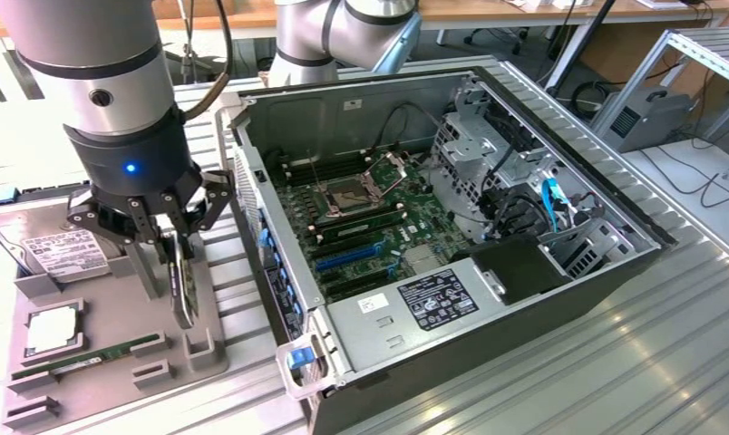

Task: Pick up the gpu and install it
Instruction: 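Pick up the gpu and move the gpu toward the slot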

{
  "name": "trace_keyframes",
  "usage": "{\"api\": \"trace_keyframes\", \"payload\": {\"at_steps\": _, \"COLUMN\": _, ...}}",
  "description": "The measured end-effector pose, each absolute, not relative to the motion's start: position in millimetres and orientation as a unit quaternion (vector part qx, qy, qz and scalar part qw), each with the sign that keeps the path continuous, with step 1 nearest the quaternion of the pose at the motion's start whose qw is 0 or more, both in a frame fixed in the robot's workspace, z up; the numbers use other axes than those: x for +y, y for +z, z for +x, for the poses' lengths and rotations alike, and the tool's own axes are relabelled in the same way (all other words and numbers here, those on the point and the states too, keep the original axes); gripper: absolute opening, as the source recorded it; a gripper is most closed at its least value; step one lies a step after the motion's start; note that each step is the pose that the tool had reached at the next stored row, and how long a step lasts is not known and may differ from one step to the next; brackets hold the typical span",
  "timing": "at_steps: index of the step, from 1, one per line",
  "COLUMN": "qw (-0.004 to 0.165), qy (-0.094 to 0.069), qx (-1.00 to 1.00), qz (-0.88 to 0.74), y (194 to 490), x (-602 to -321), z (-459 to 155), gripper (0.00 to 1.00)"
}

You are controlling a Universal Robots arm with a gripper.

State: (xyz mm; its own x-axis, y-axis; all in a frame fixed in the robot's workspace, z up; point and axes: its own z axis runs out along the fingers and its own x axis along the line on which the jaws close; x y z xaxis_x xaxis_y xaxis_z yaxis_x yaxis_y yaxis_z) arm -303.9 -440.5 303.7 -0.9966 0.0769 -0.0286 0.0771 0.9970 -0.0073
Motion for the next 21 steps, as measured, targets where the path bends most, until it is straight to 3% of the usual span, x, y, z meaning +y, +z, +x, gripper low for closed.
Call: {"api": "trace_keyframes", "payload": {"at_steps": 21, "qw": 0.014, "qy": -0.004, "qx": 0.999, "qz": 0.039, "y": 317, "x": -440, "z": -304, "gripper": 0.27}}
